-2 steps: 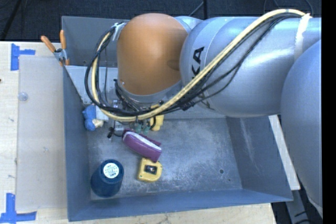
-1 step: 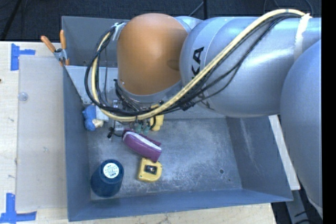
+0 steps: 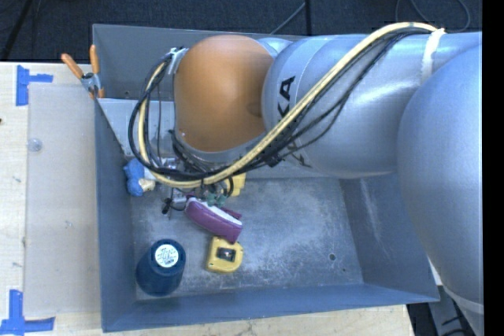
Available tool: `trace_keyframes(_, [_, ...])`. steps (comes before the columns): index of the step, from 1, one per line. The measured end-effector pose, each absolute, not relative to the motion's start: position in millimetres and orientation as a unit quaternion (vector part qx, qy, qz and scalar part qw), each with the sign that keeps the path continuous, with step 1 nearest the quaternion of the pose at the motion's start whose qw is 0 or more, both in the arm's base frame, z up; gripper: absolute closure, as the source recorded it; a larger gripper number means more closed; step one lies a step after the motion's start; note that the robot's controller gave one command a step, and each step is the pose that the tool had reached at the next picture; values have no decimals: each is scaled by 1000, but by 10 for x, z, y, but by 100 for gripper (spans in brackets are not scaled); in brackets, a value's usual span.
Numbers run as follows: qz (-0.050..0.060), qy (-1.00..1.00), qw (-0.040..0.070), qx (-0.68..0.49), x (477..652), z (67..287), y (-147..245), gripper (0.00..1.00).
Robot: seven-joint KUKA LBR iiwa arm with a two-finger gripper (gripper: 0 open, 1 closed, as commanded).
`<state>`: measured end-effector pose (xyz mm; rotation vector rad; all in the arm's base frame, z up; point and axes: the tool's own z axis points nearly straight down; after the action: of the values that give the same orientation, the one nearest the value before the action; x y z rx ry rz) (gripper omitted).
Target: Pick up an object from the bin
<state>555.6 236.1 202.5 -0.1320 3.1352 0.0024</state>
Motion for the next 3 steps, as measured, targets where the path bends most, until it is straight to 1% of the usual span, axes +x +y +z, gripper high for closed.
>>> trace_keyframes(1, [0, 1000, -1, -9, 5614, 1650, 2133, 100])
trace_keyframes(2, [0, 993, -1, 121, 5602, 1391, 2097, 100])
trace_keyframes(3, [2, 999, 0, 52, 5596, 1066, 1717, 100])
